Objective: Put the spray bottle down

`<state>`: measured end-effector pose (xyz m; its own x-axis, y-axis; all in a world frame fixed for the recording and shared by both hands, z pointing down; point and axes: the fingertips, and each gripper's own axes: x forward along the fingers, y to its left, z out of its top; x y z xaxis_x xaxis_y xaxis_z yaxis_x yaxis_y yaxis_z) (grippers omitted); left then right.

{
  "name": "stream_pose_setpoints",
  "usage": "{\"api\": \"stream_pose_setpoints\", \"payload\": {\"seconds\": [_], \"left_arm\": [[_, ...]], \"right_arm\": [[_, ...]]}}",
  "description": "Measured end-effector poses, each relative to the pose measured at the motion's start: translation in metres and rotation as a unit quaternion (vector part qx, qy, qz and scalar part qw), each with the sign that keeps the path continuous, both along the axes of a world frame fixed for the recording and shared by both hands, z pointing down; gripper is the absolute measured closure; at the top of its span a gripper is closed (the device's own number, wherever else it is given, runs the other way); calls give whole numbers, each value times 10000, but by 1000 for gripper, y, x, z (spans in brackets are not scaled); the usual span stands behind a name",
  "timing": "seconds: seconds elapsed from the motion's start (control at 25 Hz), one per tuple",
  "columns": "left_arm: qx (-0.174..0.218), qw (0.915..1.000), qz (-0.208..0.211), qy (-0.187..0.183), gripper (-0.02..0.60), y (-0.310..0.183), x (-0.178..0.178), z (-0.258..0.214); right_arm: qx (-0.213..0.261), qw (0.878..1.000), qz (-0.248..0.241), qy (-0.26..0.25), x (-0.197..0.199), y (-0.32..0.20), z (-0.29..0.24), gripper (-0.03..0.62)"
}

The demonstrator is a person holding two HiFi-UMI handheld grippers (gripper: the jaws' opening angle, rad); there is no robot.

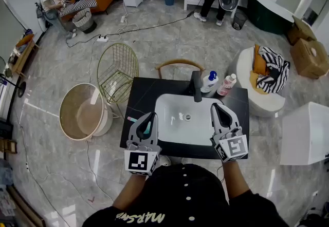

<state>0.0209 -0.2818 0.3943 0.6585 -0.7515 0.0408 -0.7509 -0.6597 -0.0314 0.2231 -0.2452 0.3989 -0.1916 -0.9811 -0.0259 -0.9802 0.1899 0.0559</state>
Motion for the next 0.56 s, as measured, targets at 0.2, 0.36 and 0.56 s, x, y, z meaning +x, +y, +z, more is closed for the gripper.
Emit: {"api": "stream_pose_setpoints", "payload": {"seconds": [0.2,0.36,0.56], "left_arm": [[-43,10000,-16,3,560,2,-1,1],[-11,10000,-31,-11,560,2,-3,-3],[-2,10000,-69,47,560,3,-7,0]], "right_arm": [[-13,10000,-29,-10,-2,1,0,599],[23,10000,-61,-14,-5,1,-2,599],[13,10000,-68,-18,-9,2,-1,599]]}}
